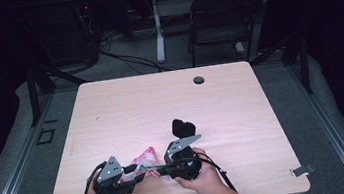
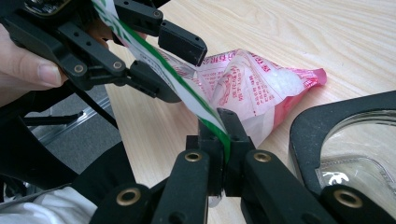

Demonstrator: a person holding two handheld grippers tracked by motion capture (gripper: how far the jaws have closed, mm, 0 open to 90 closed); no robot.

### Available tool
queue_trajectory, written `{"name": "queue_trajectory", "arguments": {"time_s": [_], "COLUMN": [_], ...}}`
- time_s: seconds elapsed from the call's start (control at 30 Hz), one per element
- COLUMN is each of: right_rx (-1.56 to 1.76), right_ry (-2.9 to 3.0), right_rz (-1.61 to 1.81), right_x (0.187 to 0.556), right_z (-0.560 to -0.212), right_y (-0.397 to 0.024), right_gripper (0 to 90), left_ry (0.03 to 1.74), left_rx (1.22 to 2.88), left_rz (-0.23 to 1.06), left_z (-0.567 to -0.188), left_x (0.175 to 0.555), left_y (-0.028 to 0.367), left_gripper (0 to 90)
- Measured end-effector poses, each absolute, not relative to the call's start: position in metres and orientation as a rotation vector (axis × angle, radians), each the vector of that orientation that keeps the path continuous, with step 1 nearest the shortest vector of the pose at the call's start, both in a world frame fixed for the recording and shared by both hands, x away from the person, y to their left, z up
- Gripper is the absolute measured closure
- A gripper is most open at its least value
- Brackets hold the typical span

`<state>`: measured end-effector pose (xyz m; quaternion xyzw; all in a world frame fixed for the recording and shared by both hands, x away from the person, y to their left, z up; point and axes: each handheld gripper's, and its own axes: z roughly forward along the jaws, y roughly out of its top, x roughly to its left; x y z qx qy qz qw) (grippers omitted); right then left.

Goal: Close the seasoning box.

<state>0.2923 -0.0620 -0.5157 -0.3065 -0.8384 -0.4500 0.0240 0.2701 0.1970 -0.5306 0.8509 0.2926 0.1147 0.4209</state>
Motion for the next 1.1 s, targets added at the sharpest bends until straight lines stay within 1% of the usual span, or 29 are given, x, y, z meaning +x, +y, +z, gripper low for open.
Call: {"name": "queue_trajectory", "arguments": {"time_s": [0.2, 0.37, 0.57, 0.7, 1.1], "right_rx": [-0.947, -0.945, -0.929, -0.924, -0.928], "right_ry": [-2.598, -2.605, -2.614, -2.614, -2.590], "right_rz": [-1.392, -1.404, -1.419, -1.428, -1.451], "right_x": [0.294, 0.296, 0.300, 0.302, 0.309], "right_z": [-0.513, -0.509, -0.506, -0.504, -0.500], "right_y": [-0.061, -0.058, -0.055, -0.054, -0.052], "right_gripper": [90.0, 90.0, 90.0, 90.0, 90.0], "left_ry": [0.775, 0.777, 0.787, 0.800, 0.793], "left_rx": [2.152, 2.174, 2.156, 2.142, 2.165], "left_rz": [0.300, 0.318, 0.330, 0.322, 0.343], "left_z": [-0.538, -0.544, -0.550, -0.554, -0.565], "left_x": [0.273, 0.275, 0.279, 0.283, 0.291], "left_y": [0.204, 0.207, 0.214, 0.219, 0.219], "left_gripper": [47.5, 45.5, 43.6, 40.5, 35.6]}}
